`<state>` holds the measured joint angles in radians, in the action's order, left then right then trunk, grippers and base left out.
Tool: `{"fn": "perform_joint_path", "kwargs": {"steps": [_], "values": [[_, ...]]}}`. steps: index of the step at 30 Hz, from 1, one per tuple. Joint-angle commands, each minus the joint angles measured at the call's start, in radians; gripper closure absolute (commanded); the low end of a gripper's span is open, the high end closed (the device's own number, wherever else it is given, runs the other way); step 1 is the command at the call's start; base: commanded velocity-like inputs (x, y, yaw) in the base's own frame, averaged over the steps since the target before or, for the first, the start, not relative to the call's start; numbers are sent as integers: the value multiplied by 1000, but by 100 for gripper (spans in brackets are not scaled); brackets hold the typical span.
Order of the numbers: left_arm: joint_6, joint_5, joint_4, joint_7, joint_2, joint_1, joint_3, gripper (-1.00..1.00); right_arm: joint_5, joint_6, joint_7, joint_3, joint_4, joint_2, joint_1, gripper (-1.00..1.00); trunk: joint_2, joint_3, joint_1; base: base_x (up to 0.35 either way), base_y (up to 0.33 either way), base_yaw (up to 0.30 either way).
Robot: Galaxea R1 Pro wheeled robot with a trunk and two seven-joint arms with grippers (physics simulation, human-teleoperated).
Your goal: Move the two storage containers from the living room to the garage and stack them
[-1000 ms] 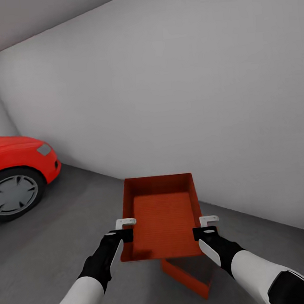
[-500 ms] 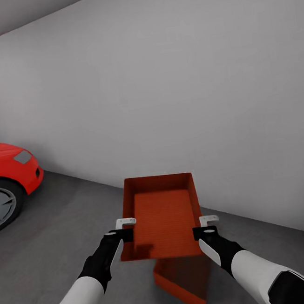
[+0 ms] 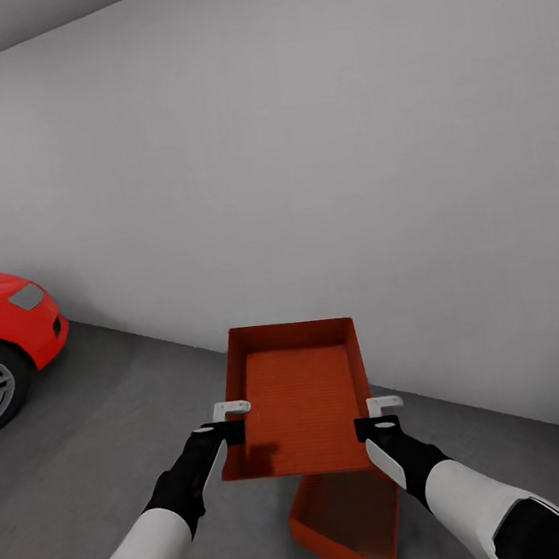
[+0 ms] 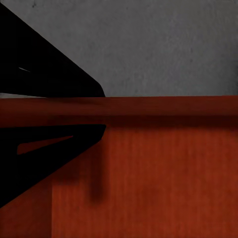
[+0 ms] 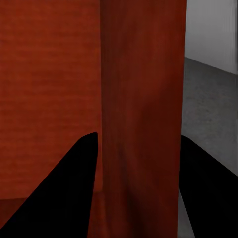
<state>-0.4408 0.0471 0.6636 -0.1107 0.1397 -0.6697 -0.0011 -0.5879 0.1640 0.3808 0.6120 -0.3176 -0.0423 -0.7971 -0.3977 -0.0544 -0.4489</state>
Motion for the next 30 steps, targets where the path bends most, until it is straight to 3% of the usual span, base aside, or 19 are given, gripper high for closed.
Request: {"fn": "perform_joint_path", "kwargs": {"steps": [1, 15, 30], "values": [[-9, 37, 2, -32, 1, 0, -2, 100, 2, 8, 9, -8, 0, -8, -2, 100, -2, -2, -1, 245, 230, -239], [-9, 37, 2, -32, 1, 0, -3, 100, 2, 8, 9, -8, 0, -7, -2, 100, -2, -2, -1, 245, 218, -243], [-7, 39, 2, -32, 0, 0, -3, 100, 2, 8, 9, -7, 0, -7, -2, 100, -2, -2, -1, 193, 14, -243]]}}
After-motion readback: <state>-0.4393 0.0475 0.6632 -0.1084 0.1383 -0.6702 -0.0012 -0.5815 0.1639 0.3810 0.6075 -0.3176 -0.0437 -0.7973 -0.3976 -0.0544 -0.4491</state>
